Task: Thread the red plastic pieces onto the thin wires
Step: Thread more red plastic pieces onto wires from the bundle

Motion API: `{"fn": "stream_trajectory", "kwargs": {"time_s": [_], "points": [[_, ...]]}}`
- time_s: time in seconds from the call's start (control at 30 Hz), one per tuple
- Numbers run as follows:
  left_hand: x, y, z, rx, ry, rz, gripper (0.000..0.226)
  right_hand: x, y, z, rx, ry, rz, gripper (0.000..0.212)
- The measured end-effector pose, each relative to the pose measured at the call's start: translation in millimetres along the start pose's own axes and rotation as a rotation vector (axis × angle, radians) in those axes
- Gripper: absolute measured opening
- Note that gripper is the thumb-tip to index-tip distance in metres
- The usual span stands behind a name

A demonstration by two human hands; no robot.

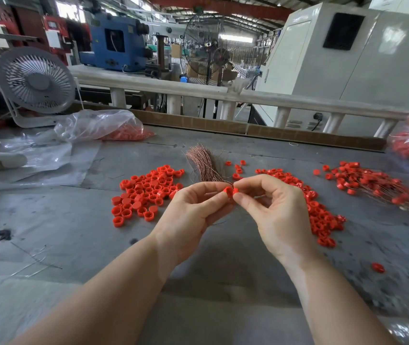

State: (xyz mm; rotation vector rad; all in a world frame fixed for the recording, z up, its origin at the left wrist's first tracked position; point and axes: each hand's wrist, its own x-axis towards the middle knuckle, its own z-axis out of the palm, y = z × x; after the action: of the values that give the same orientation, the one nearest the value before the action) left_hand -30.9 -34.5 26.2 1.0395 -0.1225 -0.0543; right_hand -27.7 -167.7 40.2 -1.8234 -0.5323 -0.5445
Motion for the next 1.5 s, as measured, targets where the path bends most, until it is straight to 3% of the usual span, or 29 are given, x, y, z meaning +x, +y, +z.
{"fn": "stream_trajectory", "kwargs": {"time_s": [0.3,0.63,1.2,1.5], "points": [[-1.3,-0.6,2.2,0.057,0.031,0.039,0.013,-0.6,3.9,-1.2,-0.065,0.101,-0.095,0.043],[-1.6,-0.6,1.5,0.128,0.042,0.106,0.016,-3.4,7.8,0.1,-0.154,0.096,-0.247,0.059],[-3.8,0.6,2.1,0.205,0.049,0.149,0.014,-4.1,8.7,0.2,-0.218,0.070,-0.266,0.044],[-4.3,1.4,1.8,0.209,0.035,0.126,0.015,-4.6,8.2,-0.5,-0.249,0.074,-0.288,0.053]]}}
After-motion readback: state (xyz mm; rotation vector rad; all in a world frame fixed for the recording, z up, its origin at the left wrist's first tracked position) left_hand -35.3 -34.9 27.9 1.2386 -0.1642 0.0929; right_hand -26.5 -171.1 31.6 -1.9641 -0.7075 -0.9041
